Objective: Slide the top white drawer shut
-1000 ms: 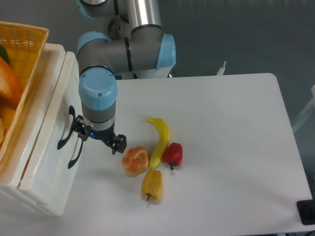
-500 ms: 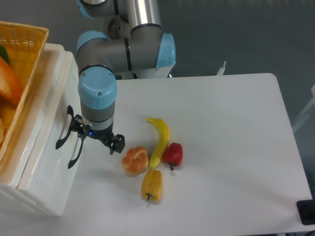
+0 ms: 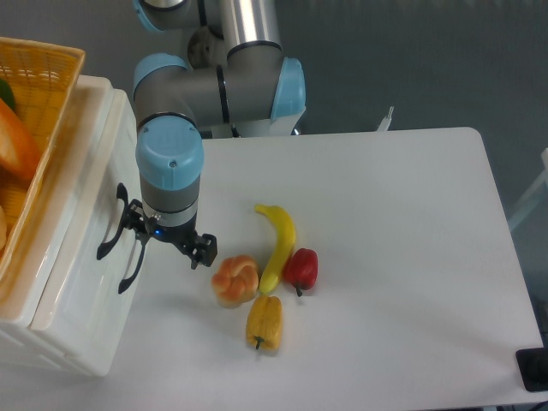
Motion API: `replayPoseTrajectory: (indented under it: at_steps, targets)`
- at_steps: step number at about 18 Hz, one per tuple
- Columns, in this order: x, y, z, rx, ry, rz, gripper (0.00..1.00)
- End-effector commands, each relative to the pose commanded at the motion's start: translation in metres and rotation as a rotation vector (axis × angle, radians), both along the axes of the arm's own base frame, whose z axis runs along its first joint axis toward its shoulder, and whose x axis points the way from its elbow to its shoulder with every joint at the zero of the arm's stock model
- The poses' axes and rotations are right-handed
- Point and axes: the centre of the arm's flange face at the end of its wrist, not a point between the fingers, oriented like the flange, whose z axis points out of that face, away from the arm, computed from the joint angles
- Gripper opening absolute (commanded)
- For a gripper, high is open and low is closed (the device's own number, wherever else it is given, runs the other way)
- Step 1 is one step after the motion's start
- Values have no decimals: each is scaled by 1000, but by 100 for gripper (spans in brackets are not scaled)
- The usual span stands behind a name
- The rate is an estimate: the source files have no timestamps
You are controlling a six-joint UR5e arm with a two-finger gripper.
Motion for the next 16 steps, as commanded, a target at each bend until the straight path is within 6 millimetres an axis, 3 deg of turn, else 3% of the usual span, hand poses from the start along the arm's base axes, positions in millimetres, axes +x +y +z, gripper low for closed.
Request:
replayPoseTrajectory:
  at_steps: [4, 7, 16]
  targets:
    - [-11, 1, 4, 11, 13, -1, 100]
    - [-34, -5, 10, 13, 43, -2, 100]
    - [-138, -62, 31, 53, 104, -54, 100]
